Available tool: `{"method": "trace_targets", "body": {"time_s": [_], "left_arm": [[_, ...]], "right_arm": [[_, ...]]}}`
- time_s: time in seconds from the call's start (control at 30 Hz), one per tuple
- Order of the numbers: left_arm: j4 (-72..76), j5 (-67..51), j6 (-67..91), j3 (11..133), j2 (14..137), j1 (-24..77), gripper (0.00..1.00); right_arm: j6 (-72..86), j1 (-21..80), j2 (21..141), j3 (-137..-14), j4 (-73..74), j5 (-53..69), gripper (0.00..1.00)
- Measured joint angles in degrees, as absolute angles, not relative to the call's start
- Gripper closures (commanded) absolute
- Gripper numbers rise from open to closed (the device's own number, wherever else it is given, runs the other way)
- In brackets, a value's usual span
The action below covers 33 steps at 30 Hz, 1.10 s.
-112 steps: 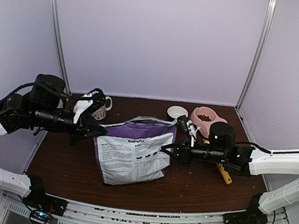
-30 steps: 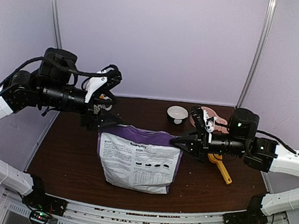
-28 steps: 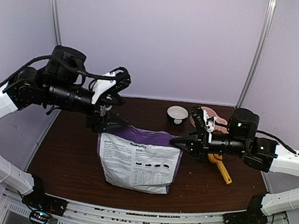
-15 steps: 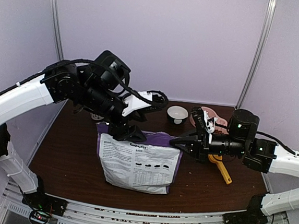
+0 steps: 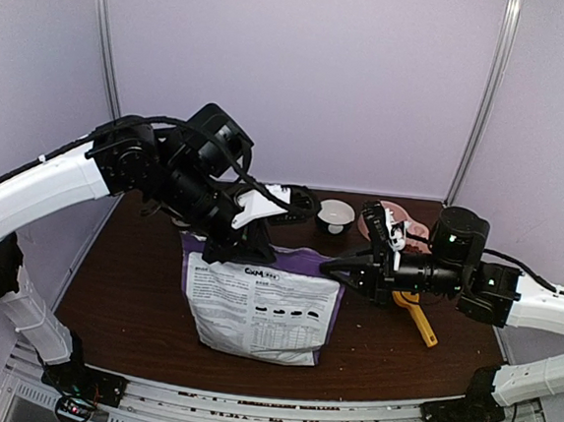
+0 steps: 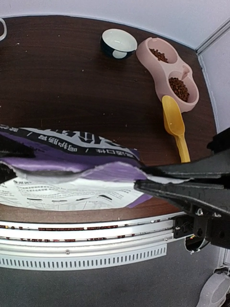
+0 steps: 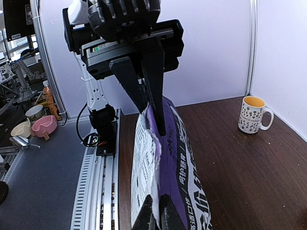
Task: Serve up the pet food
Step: Close the seal on the pet food bag with both arms, then pass from the left arm to the right
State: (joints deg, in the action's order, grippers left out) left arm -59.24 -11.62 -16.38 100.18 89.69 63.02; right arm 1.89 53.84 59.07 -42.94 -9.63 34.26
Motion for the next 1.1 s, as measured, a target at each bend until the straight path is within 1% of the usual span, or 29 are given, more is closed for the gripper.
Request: {"method": "trace_targets", "body": {"time_s": [0.2, 0.33, 0.4, 0.47, 0.63, 0.7, 0.8, 0.87, 0.97, 1.0, 1.03, 1.1], "left_arm": [[-57.58, -11.81, -15.29, 98.48, 88.66, 63.0, 1.0], [-57.98, -13.52, -13.61, 97.95, 87.83, 63.11, 1.0], [-58.41, -13.85, -12.95, 97.95, 87.7, 63.29, 1.0], [-58.59, -13.98, -12.43, 97.95, 87.68, 63.72, 1.0], [-58.83, -14.66, -11.49, 98.04, 87.68, 65.43, 1.0], [-58.83, -14.9, -11.38, 98.08, 87.68, 65.71, 1.0], [-58.87, -15.2, -11.27, 98.15, 87.68, 65.73, 1.0], [-58.89, -15.33, -11.22, 98.15, 87.68, 65.73, 1.0], [-58.98, -15.59, -11.18, 98.15, 87.68, 65.73, 1.0], [-59.0, -15.64, -11.18, 98.17, 87.68, 65.73, 1.0], [-59.05, -15.66, -11.18, 98.17, 87.68, 65.73, 1.0], [-59.05, -15.64, -11.16, 98.17, 87.68, 65.73, 1.0]], "right_arm": [[1.89, 54.22, 59.07, -43.18, -8.82, 33.74, 1.0], [0.99, 56.45, 59.13, -45.21, -5.21, 31.86, 1.0], [0.43, 57.39, 59.27, -46.28, -3.31, 31.0, 0.97], [0.21, 58.04, 59.51, -47.13, -2.04, 30.41, 0.91], [-0.45, 59.9, 61.58, -50.15, 0.99, 29.1, 0.67], [-0.89, 60.16, 62.24, -50.98, 2.48, 28.84, 0.6], [-1.56, 60.31, 63.07, -51.72, 4.62, 28.25, 0.51], [-1.69, 60.42, 63.46, -52.01, 5.8, 28.03, 0.48], [-1.8, 60.58, 63.66, -52.1, 6.57, 27.77, 0.48], [-1.78, 60.69, 63.66, -52.12, 6.59, 27.55, 0.52], [-1.78, 60.77, 63.66, -52.14, 6.48, 27.38, 0.59], [-1.67, 60.9, 63.66, -52.14, 6.04, 27.03, 0.81]]}}
